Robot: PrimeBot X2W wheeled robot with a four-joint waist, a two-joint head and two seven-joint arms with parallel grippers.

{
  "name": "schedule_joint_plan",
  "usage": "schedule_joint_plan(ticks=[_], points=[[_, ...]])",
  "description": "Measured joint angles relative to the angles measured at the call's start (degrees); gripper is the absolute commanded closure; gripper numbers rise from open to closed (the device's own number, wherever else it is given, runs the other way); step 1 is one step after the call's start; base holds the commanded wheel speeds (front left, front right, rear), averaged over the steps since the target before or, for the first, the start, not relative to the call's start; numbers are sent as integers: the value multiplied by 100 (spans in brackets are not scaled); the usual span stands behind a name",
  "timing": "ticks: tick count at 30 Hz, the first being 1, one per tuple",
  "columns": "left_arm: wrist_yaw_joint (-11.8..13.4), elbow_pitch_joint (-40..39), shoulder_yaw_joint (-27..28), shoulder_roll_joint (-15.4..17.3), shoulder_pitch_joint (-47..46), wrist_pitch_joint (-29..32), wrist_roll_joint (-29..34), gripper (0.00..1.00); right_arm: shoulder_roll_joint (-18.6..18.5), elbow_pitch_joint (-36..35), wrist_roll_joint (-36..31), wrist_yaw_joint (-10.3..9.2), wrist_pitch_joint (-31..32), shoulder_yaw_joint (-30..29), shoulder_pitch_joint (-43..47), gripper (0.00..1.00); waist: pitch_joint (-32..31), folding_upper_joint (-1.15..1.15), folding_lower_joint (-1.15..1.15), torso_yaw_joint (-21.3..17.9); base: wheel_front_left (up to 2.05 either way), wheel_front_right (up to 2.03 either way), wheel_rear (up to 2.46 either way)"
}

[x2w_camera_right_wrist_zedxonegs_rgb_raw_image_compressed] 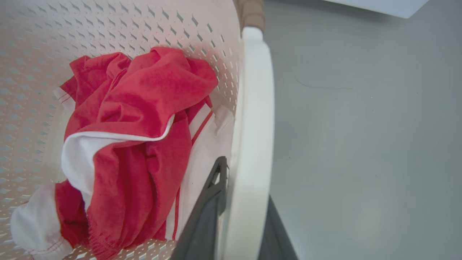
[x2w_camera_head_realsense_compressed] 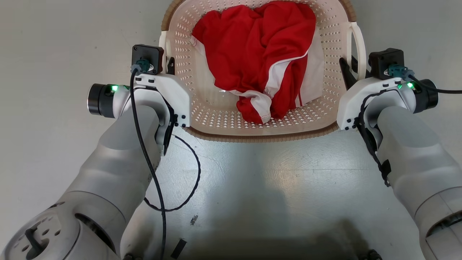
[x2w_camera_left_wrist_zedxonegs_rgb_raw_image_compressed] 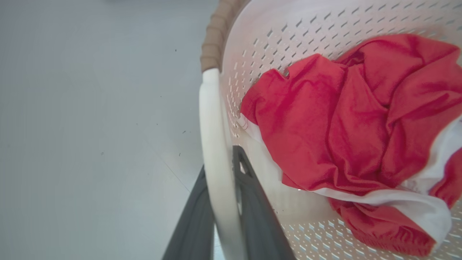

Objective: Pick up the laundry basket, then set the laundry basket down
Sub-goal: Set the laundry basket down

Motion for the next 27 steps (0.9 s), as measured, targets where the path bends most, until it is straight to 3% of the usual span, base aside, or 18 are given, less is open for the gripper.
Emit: schedule_joint_plan(ticks=[12, 13, 14, 15, 16, 19, 27], points=[[-11, 16, 100, -21, 37, -5, 37, 100, -11, -4, -298, 4, -20, -170, -27, 100, 71, 0, 0, -7, 0, 0, 0], [-32, 19, 101, -20, 52, -5, 29, 85, -10, -4, -324, 4, -20, -179, -36, 100, 77, 0, 0, -10, 0, 0, 0], [-46, 23, 98, -19, 65, -4, 30, 61, -10, -3, -341, 4, -20, -189, -49, 100, 80, 0, 0, -14, 0, 0, 0], [-59, 23, 91, -18, 70, -1, 30, 15, -12, -3, -361, 4, -20, -209, -70, 84, 84, 0, 0, -17, 0, 0, 0], [-59, 18, 89, -20, 69, -1, 30, 0, -15, -8, -402, 8, -20, -213, -100, 59, 86, 0, 0, -17, 0, 0, 0], [-59, -27, 78, -52, 65, -5, 18, 0, -9, -20, -520, 52, -20, -236, -106, 0, 86, 0, 0, -15, 0, 0, 0], [-53, -35, 43, -56, 65, -7, -30, 0, 24, -31, -704, 57, -20, -438, -107, 0, 47, 0, 0, -26, 0, 0, 0]])
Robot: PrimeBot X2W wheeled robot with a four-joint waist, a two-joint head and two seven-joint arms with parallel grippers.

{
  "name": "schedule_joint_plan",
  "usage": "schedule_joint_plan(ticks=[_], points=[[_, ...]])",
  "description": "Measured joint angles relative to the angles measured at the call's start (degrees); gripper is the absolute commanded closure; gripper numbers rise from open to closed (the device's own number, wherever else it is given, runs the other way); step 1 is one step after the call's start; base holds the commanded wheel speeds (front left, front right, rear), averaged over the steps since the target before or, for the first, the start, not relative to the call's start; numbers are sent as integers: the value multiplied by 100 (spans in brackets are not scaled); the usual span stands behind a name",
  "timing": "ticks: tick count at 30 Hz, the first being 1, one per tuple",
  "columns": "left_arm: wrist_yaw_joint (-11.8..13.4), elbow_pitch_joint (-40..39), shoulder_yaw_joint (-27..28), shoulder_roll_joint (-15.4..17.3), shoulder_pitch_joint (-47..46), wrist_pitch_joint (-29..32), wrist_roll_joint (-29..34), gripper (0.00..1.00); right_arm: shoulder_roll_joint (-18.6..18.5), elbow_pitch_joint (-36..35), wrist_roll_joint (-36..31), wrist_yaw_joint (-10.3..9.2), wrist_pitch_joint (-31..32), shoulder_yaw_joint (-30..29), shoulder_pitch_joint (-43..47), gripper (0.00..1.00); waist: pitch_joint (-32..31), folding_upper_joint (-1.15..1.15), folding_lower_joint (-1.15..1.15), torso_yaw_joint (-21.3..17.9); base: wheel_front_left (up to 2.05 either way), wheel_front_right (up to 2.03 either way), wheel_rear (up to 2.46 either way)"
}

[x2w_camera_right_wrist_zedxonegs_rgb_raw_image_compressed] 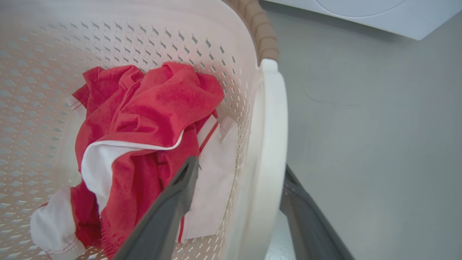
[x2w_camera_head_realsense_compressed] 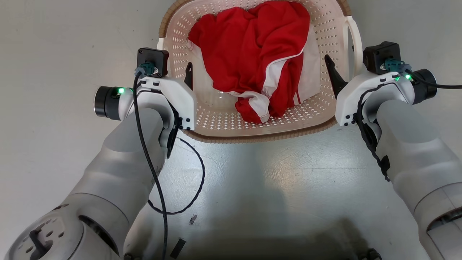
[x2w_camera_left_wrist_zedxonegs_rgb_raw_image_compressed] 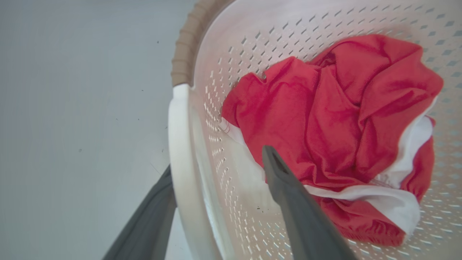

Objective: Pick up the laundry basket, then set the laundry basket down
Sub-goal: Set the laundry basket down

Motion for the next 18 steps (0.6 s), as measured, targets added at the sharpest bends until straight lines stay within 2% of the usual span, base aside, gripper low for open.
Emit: schedule_joint_plan(ticks=[18], points=[[4, 90, -23, 4, 30, 0, -180, 0, 16, 2, -388, 0, 0, -456, 24, 0, -338, 0, 0, -35, 0, 0, 0]])
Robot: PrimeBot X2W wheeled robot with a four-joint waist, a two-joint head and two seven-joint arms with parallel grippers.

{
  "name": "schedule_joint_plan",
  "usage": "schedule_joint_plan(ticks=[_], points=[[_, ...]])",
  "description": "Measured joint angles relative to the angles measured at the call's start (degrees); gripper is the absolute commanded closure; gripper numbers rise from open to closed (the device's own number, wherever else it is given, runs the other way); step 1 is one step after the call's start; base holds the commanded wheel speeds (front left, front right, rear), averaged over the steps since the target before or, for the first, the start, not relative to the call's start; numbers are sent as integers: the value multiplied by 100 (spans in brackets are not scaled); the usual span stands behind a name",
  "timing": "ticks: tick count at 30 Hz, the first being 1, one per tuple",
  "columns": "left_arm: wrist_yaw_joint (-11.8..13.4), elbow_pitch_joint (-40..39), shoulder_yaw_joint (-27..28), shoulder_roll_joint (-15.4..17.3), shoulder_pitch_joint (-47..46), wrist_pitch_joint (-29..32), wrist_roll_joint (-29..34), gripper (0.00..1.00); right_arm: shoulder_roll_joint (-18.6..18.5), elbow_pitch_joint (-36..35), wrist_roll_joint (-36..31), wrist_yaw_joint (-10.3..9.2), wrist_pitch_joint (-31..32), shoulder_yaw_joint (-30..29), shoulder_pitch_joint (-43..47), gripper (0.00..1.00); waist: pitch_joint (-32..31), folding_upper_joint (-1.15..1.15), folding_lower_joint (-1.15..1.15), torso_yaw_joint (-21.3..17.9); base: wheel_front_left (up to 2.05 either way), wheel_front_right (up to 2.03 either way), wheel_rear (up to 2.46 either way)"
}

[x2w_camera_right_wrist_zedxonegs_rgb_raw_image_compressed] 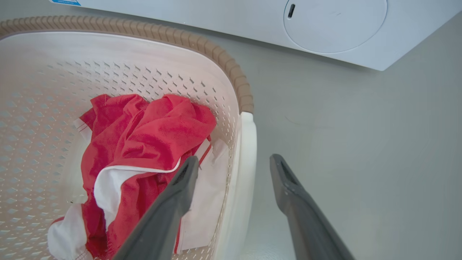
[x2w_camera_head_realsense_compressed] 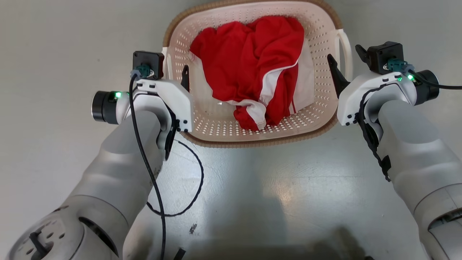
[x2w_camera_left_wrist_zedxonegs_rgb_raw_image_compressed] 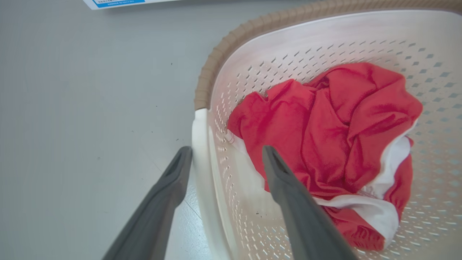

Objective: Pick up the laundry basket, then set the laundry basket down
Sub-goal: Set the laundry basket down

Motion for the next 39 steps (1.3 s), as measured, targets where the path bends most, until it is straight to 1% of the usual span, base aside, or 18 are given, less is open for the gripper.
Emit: schedule_joint_plan(ticks=[9, 15, 22, 28, 29, 31, 39], points=[[0, 40, 20, -4, 208, -1, -10, 0, 14, 1, -49, 0, -4, -176, 219, 0, -399, 0, 0, -17, 0, 0, 0], [0, 9, 181, -3, 410, -2, 8, 0, 18, -87, -53, 0, -5, -265, 462, 0, -800, 0, 0, -24, 0, 0, 0], [89, -490, 613, 57, 835, -10, 315, 0, -36, -444, -59, 0, -7, -471, 950, 0, -1397, 0, 0, 7, 0, 0, 0], [105, -799, 1021, 220, 1511, -10, 653, 0, -48, -764, -130, 0, -7, -670, 1531, 0, -2035, 0, 0, 34, 0, 0, 0], [105, -894, 1158, 265, 1726, -10, 755, 0, -38, -892, -194, 0, -7, -759, 1729, 0, -2263, 0, 0, 35, 0, 0, 0], [105, -987, 1280, 308, 1948, -10, 898, 0, -30, -1006, -208, 0, -7, -824, 1929, 0, -2498, 0, 0, 33, 0, 0, 0], [105, -1396, 1825, 400, 2769, -10, 1358, 0, 0, -1527, -409, 0, -7, -1180, 2701, 0, -3384, 0, 0, 19, 0, 0, 0]])
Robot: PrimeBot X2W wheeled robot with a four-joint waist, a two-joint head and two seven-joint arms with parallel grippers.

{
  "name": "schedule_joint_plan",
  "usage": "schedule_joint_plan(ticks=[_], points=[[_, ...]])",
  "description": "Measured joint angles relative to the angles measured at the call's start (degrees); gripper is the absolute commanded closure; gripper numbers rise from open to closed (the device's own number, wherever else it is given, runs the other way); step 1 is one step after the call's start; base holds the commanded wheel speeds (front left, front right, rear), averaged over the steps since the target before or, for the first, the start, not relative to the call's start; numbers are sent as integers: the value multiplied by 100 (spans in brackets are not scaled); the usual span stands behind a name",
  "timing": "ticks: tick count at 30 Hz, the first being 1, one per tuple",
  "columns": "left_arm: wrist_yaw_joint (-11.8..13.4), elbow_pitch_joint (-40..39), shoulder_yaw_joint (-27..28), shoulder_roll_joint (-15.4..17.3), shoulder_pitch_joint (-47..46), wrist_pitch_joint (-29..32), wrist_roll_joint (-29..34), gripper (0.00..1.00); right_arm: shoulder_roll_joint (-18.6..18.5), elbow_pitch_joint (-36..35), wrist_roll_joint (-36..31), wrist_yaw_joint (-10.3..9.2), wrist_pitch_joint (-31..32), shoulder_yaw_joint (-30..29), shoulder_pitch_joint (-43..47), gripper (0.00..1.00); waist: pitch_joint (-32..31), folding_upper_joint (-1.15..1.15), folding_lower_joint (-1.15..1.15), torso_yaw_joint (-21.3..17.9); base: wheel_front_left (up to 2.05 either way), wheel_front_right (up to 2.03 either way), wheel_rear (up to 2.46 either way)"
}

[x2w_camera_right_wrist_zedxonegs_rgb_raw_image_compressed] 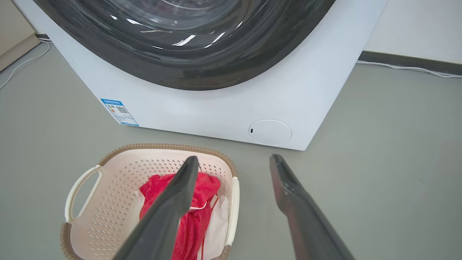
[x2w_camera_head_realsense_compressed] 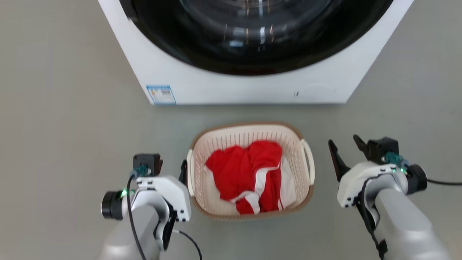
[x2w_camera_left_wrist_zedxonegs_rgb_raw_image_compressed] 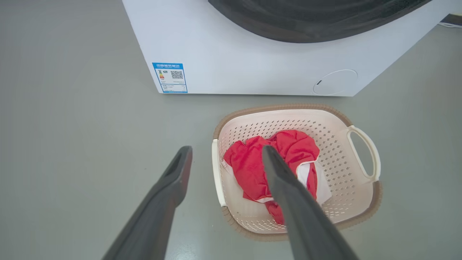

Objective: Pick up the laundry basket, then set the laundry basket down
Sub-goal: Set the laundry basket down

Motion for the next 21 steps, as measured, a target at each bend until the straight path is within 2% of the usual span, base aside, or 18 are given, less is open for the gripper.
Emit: schedule_joint_plan(ticks=[8, 21], points=[[48, -786, 797, 147, 786, 1, 520, 0, 15, -565, -270, 0, 0, -263, 552, 0, -631, 0, 0, 3, 0, 0, 0], [34, -2295, 2025, 209, 2043, 0, 1614, 0, 101, -1848, -465, 0, 0, -478, 1532, 0, -1191, 0, 0, 12, 0, 0, 0]])
